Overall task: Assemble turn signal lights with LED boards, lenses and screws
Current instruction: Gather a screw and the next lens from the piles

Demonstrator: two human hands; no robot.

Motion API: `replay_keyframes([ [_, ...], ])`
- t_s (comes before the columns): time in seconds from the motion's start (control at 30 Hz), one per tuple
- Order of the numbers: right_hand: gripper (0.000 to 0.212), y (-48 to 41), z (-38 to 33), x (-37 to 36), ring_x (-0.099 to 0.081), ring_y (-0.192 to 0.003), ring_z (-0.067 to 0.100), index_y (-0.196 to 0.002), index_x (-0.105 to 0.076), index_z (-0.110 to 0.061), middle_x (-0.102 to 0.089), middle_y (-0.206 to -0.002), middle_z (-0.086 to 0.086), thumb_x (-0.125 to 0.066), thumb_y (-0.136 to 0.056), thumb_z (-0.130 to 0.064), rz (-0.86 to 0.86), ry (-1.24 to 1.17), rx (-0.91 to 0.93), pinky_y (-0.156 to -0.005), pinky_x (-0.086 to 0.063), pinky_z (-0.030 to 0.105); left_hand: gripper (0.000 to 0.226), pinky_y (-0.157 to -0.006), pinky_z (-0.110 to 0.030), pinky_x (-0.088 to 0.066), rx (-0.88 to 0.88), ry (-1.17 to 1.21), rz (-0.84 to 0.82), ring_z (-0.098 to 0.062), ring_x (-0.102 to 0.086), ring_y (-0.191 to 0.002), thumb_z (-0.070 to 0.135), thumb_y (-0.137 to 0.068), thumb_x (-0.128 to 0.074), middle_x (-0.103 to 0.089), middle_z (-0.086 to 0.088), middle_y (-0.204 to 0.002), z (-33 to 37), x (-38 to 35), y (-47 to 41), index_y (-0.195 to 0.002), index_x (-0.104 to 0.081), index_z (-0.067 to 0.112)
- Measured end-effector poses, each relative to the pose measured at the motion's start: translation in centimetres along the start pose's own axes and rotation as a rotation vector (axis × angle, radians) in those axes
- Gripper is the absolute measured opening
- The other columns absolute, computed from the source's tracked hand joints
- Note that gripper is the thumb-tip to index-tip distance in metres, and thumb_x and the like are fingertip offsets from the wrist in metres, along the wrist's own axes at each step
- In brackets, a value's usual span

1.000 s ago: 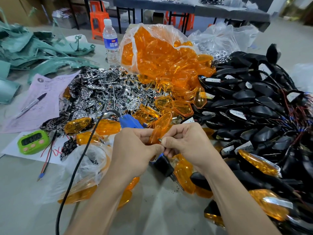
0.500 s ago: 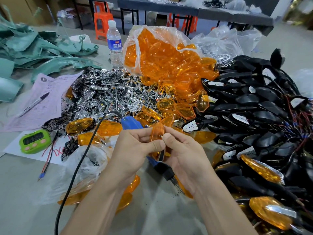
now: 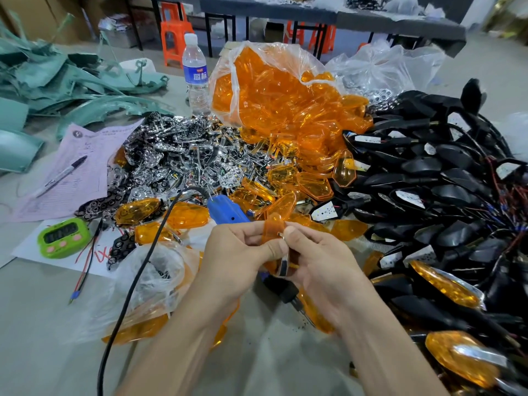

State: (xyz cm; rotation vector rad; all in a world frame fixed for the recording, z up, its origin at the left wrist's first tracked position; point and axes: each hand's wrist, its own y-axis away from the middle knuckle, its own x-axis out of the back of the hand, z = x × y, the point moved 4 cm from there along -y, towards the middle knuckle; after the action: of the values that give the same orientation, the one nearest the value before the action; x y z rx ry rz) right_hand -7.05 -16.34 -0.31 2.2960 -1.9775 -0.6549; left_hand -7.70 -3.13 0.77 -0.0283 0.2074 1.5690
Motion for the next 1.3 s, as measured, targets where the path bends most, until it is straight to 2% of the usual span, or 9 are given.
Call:
replay_keyframes([
  [0.1,0.016,0.9,-1.1,0.7,-0.074,-0.091,0.009,-0.111,-0.075,-0.033,-0.078,-0.095,-0.017,-0.064,-0.101,-0.029,0.308,0.552,0.347,-0.081,-0.06,0.029,0.02,-0.056,-0.028,-0.06,0.043,0.195,0.111,-0.022,-0.076,-0.067,0.008,-0.072,-0.082,-0.08,-0.015,-0.085,-0.2,-0.7,-0.2,-0.092,-0.082,0.008],
  [0.17,0.014,2.0,-1.3,0.1,-0.069,-0.085,0.0,-0.108,-0.071,-0.042,-0.073,-0.091,-0.027,-0.065,-0.099,-0.033,0.363,0.739,0.492,-0.072,-0.053,0.017,0.016,-0.057,-0.028,-0.061,0.037,0.199,0.201,-0.021,-0.074,-0.066,-0.002,-0.078,-0.08,-0.079,-0.015,-0.082,-0.4,-0.7,-0.5,-0.092,-0.08,0.005],
  [0.3,0.027,2.5,-0.4,-0.7,-0.064,-0.083,0.004,-0.124,-0.062,-0.039,-0.071,-0.089,-0.017,-0.063,-0.097,-0.034,0.319,0.958,0.473,-0.075,-0.053,0.024,0.023,-0.064,-0.022,-0.059,-0.014,0.069,0.181,-0.017,-0.076,-0.072,-0.01,-0.087,-0.072,-0.08,-0.01,-0.084,-0.1,-0.4,-0.6,-0.092,-0.08,0.01],
  [0.53,0.024,4.1,-2.3,-1.2,-0.069,-0.07,0.02,-0.121,-0.075,-0.027,-0.077,-0.081,-0.003,-0.064,-0.101,-0.021,0.575,1.079,0.679,-0.066,-0.058,0.033,0.058,-0.073,-0.022,-0.062,-0.19,-0.291,0.101,-0.004,-0.076,-0.081,-0.003,-0.092,-0.069,-0.08,0.015,-0.085,1.7,-1.0,-0.1,-0.079,-0.078,0.053],
  [0.67,0.029,3.2,-2.3,-0.6,-0.068,-0.075,0.037,-0.124,-0.076,-0.03,-0.078,-0.083,0.008,-0.057,-0.104,-0.02,0.563,1.014,0.594,-0.069,-0.053,0.038,0.055,-0.074,-0.02,-0.06,-0.247,-0.276,0.124,-0.002,-0.076,-0.082,0.001,-0.089,-0.072,-0.079,0.017,-0.085,1.9,-1.5,0.5,-0.082,-0.078,0.055],
  [0.83,0.027,3.8,-1.6,-0.9,-0.067,-0.085,-0.014,-0.117,-0.079,-0.028,-0.08,-0.101,-0.012,-0.071,-0.096,-0.014,0.595,0.778,0.663,-0.079,-0.045,0.003,0.031,-0.077,-0.032,-0.062,-0.274,-0.29,0.21,-0.002,-0.076,-0.081,0.018,-0.081,-0.071,-0.078,0.019,-0.082,2.1,-1.6,0.6,-0.087,-0.079,0.047],
  [0.97,0.043,2.8,-1.9,0.7,-0.075,-0.086,-0.003,-0.088,-0.081,-0.048,-0.078,-0.089,-0.025,-0.082,-0.084,-0.005,0.395,0.433,0.507,-0.085,-0.061,0.024,0.03,-0.078,-0.041,-0.064,-0.205,-0.191,0.239,-0.013,-0.078,-0.08,0.003,-0.085,-0.077,-0.08,0.007,-0.083,1.5,-0.9,0.4,-0.089,-0.084,0.032],
  [1.07,0.046,2.6,-1.9,1.3,-0.076,-0.084,0.001,-0.076,-0.078,-0.052,-0.078,-0.085,-0.022,-0.086,-0.081,-0.007,0.451,0.374,0.477,-0.084,-0.063,0.032,0.038,-0.078,-0.041,-0.065,-0.181,-0.143,0.226,-0.016,-0.078,-0.08,0.005,-0.082,-0.078,-0.081,0.006,-0.083,1.6,-0.9,0.6,-0.086,-0.083,0.043],
  [1.3,0.035,2.9,-1.5,1.0,-0.071,-0.084,-0.012,-0.09,-0.077,-0.044,-0.074,-0.084,-0.032,-0.085,-0.083,-0.011,0.454,0.441,0.505,-0.081,-0.057,0.012,0.03,-0.076,-0.038,-0.064,-0.164,-0.132,0.239,-0.014,-0.078,-0.078,0.014,-0.076,-0.078,-0.08,0.006,-0.081,1.1,-1.1,0.6,-0.087,-0.083,0.042],
])
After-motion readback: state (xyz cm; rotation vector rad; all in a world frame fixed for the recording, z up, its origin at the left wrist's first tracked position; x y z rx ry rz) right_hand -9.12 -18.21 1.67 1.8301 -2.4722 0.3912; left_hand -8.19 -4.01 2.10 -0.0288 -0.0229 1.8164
